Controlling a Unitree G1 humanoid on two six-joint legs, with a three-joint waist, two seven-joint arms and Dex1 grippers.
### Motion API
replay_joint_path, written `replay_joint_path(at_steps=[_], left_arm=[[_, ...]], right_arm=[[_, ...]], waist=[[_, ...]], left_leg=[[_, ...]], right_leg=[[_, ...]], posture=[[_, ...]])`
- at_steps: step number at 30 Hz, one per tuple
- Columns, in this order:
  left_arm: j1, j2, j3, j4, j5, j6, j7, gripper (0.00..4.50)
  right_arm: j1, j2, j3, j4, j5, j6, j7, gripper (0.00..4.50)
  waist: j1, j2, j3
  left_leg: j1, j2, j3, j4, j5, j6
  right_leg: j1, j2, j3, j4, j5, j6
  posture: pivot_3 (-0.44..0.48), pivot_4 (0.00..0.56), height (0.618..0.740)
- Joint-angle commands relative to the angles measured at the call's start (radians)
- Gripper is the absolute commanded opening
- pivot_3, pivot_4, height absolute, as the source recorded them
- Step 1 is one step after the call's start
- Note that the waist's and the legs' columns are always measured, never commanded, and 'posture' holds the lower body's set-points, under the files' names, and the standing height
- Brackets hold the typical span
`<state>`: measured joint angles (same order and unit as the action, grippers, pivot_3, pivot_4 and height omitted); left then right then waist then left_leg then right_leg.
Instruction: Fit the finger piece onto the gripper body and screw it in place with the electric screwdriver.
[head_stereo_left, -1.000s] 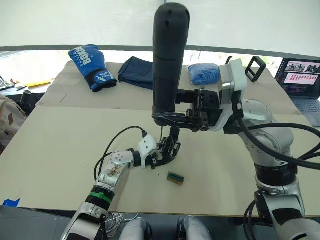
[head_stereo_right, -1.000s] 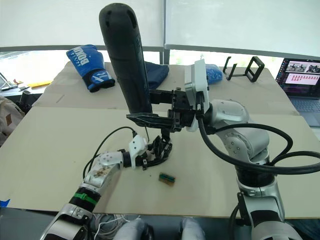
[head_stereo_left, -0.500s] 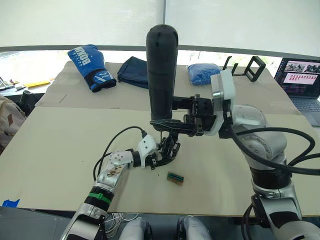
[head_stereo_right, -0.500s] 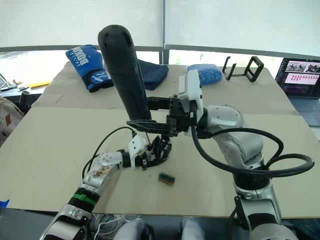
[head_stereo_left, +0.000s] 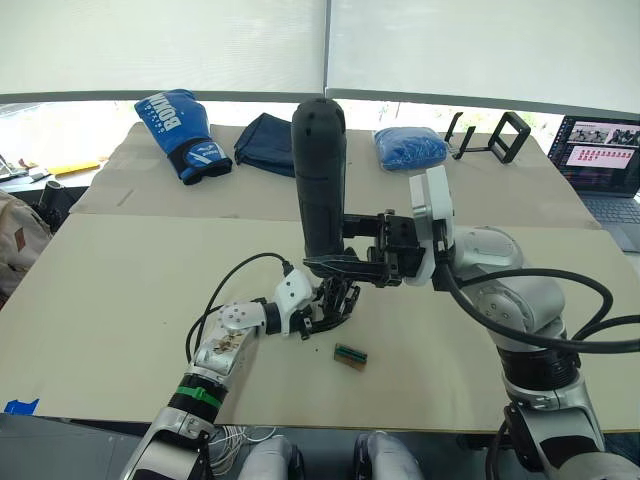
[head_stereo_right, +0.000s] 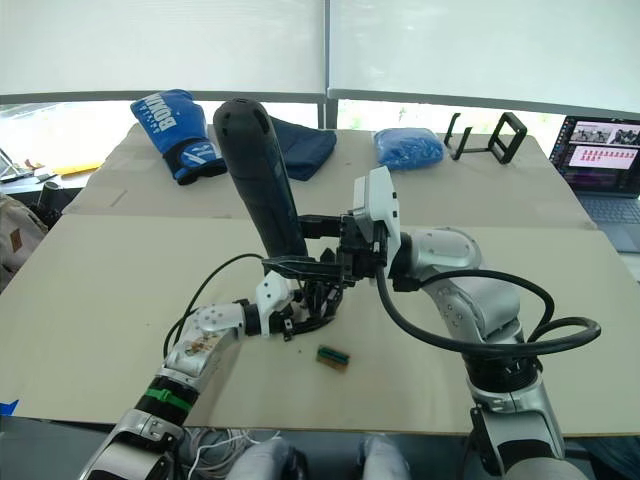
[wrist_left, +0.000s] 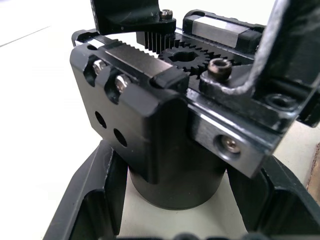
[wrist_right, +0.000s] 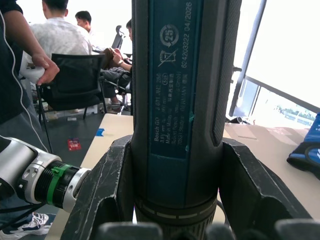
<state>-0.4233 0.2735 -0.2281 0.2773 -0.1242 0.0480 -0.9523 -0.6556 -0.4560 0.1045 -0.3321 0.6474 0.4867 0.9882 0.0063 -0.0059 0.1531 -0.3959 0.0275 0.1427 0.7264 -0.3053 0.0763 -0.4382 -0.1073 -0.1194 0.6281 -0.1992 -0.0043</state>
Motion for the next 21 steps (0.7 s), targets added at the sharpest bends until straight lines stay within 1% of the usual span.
replay_joint_path(at_steps=[1,12,21], left_arm=[[0.016,0.006,-0.026,0.005,0.004,0.019,-0.02,2.32],[0.023,0.005,-0.03,-0.003,0.003,0.026,-0.018,2.32],[0.032,0.006,-0.03,-0.01,0.003,0.032,-0.016,2.32]], right_arm=[[-0.013,0.014,-0.027,-0.025,0.003,-0.049,0.003,1.94],[-0.028,0.029,-0.034,-0.057,0.024,-0.037,0.0,1.94],[-0.043,0.03,-0.029,-0.047,0.009,-0.04,0.003,1.94]], waist=[[0.0,0.0,0.0],[0.0,0.0,0.0],[0.0,0.0,0.0]], left_leg=[[0.0,0.0,0.0,0.0,0.0,0.0],[0.0,0.0,0.0,0.0,0.0,0.0],[0.0,0.0,0.0,0.0,0.0,0.0]], right_leg=[[0.0,0.0,0.0,0.0,0.0,0.0],[0.0,0.0,0.0,0.0,0.0,0.0],[0.0,0.0,0.0,0.0,0.0,0.0]], posture=[[0.0,0.15,0.74],[0.0,0.15,0.74],[0.0,0.15,0.74]])
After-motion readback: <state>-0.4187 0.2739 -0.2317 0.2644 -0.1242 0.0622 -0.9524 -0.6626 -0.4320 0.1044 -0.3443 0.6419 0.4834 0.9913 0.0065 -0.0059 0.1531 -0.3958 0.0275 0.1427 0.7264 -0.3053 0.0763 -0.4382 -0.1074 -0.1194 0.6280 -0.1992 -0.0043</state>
